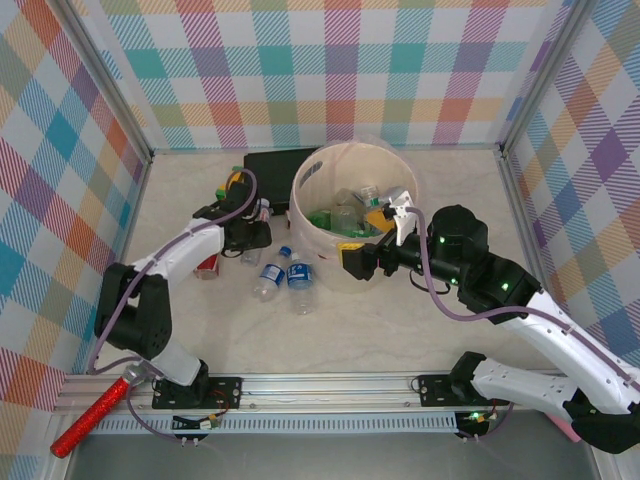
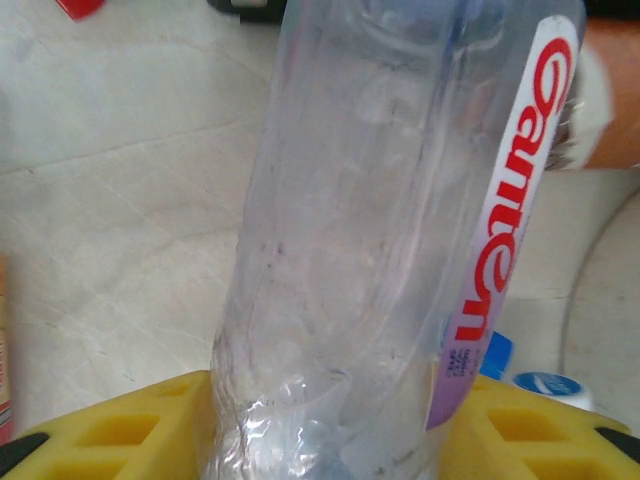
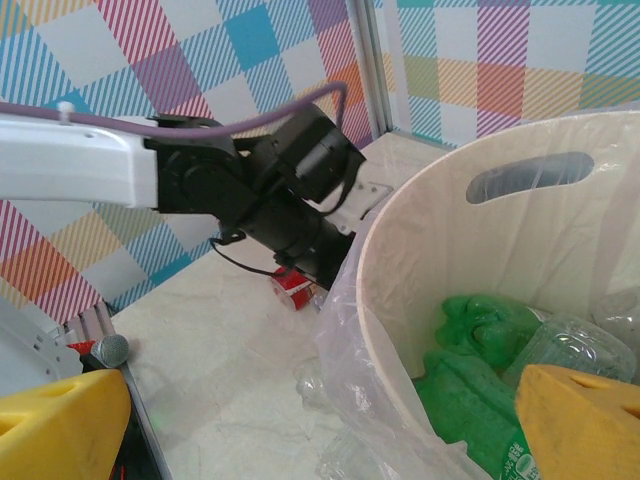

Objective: Put the plastic bottles in the bin

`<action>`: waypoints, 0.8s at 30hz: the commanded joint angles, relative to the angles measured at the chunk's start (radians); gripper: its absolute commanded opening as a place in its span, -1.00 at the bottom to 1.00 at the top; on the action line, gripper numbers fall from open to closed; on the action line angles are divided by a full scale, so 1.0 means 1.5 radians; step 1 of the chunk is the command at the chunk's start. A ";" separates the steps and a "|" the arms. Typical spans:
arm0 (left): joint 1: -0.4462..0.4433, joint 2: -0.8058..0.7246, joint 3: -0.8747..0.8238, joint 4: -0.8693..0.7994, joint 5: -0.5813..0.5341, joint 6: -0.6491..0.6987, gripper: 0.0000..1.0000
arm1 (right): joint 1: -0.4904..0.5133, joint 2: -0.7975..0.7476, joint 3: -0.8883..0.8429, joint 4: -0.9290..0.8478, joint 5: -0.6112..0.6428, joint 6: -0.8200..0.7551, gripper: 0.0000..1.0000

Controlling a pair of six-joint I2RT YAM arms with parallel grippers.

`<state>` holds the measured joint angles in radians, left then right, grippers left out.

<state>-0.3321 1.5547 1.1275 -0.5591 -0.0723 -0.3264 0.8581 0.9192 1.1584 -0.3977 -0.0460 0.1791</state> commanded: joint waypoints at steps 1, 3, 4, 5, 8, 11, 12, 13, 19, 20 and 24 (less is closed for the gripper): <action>-0.006 -0.065 0.011 -0.038 0.000 -0.015 0.06 | 0.004 -0.002 0.012 0.014 -0.001 0.007 0.98; -0.013 -0.097 0.029 -0.051 0.002 -0.016 0.06 | 0.004 -0.002 0.010 0.014 0.004 0.007 0.98; -0.016 -0.111 0.038 -0.056 0.003 -0.017 0.07 | 0.004 -0.002 0.009 0.014 0.007 0.007 0.98; -0.022 -0.127 0.049 -0.062 0.004 -0.018 0.07 | 0.005 -0.003 0.009 0.015 0.012 0.008 0.98; -0.043 -0.164 0.089 -0.082 -0.001 -0.017 0.08 | 0.004 -0.006 0.002 0.019 0.030 0.009 0.98; -0.070 -0.194 0.135 -0.091 -0.009 -0.017 0.08 | 0.004 -0.013 -0.004 0.021 0.052 0.011 0.98; -0.081 -0.201 0.150 -0.093 -0.014 -0.018 0.08 | 0.004 -0.016 -0.007 0.024 0.060 0.012 0.98; -0.093 -0.207 0.168 -0.095 -0.016 -0.017 0.08 | 0.004 -0.020 -0.011 0.027 0.068 0.014 0.98; -0.173 -0.211 0.260 -0.078 -0.022 -0.020 0.08 | 0.004 -0.044 -0.028 0.038 0.109 0.023 0.98; -0.190 -0.209 0.271 -0.067 -0.022 -0.020 0.08 | 0.005 -0.049 -0.031 0.039 0.116 0.023 0.98; -0.245 -0.196 0.290 -0.002 -0.014 -0.019 0.09 | 0.004 -0.065 -0.040 0.042 0.137 0.027 0.98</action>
<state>-0.6590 1.2499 1.5276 -0.6361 -0.0963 -0.3481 0.8581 0.8433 1.1114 -0.3775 0.1139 0.2028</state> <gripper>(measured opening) 0.544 0.990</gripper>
